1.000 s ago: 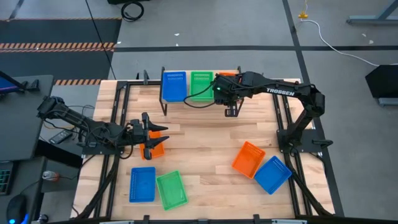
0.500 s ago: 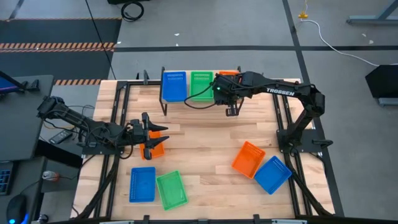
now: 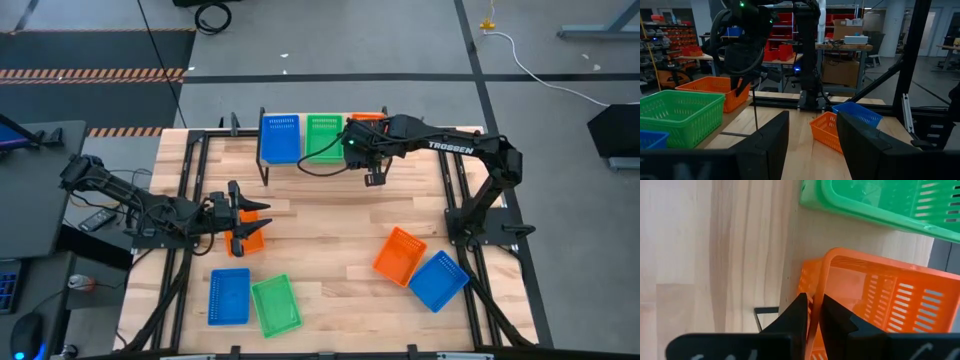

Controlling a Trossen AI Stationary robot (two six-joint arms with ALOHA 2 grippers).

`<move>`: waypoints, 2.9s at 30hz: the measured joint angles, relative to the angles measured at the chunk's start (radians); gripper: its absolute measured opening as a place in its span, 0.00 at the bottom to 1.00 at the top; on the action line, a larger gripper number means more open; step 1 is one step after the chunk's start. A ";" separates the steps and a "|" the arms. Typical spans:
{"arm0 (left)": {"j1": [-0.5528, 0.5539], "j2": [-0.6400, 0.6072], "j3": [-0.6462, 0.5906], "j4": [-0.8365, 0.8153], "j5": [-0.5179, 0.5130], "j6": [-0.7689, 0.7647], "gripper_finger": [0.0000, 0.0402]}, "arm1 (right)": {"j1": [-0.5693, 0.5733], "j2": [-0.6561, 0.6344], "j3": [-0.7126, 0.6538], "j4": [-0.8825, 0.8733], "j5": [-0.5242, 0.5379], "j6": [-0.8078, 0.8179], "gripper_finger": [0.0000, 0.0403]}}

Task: Stack baskets on shelf by color
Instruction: Adjust the orange bin on the shelf, then stack the right orange bin on top of the orange bin on the shelf

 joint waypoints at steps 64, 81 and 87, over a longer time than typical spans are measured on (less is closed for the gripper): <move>0.000 0.000 0.000 0.000 0.000 -0.002 0.43 | 0.358 0.000 0.137 -0.324 -0.150 0.948 0.36; -0.027 0.000 0.000 -0.024 0.001 -0.066 0.43 | 0.769 0.000 -0.200 -0.038 -0.241 1.480 0.36; -0.026 0.000 0.000 -0.056 0.000 -0.123 0.43 | 0.854 0.000 -0.324 0.079 -0.277 1.611 0.36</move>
